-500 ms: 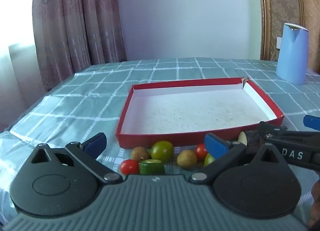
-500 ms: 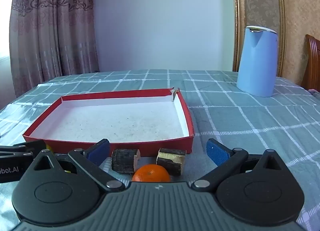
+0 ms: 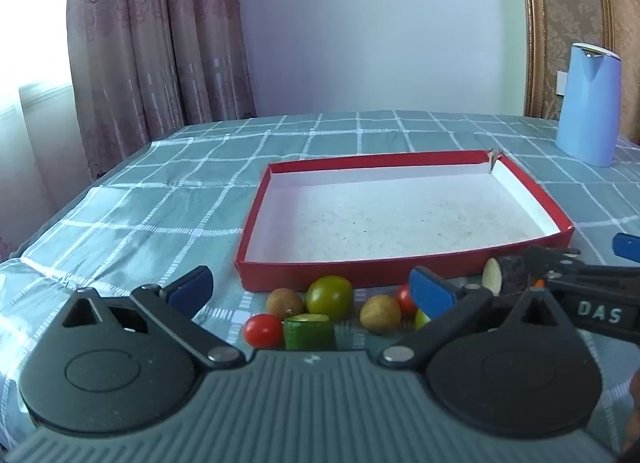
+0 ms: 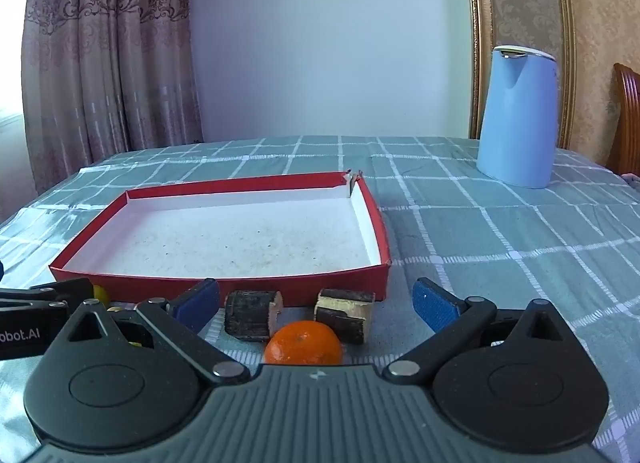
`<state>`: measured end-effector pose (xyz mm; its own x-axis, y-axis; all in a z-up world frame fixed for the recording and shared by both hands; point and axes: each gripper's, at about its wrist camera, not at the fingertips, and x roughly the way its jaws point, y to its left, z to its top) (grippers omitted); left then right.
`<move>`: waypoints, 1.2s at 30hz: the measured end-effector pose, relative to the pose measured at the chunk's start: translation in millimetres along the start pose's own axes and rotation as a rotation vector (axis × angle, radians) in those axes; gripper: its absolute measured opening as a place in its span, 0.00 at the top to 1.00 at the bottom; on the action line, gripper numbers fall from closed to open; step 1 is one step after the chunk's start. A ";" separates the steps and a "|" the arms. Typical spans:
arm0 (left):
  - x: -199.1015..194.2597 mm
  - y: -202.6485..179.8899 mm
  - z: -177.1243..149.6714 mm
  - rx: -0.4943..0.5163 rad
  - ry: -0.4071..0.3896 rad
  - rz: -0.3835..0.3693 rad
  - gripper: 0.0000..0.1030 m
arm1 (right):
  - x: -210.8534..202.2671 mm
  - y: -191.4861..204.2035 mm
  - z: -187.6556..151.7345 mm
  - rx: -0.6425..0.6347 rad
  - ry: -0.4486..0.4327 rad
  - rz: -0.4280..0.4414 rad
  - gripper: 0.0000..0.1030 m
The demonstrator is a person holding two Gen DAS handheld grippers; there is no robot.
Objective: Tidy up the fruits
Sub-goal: 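Move the right tool toward the orange while the left tool approaches the cucumber chunk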
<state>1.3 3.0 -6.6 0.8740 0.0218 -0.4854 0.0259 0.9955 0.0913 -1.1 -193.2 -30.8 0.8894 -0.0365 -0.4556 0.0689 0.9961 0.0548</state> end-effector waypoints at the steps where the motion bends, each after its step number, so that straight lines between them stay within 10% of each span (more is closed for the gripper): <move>1: 1.2 0.9 -0.2 -0.004 0.003 0.001 0.00 | 0.3 -0.9 -0.6 0.001 0.002 0.006 0.00; 36: 13.9 -0.4 -6.9 0.017 0.027 -0.025 0.00 | 5.6 -6.8 -8.3 0.034 0.019 0.015 0.00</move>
<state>10.1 3.6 -19.4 0.8598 -0.0004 -0.5106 0.0561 0.9940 0.0937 -0.3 -199.5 -41.2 0.8817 -0.0200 -0.4714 0.0714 0.9933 0.0913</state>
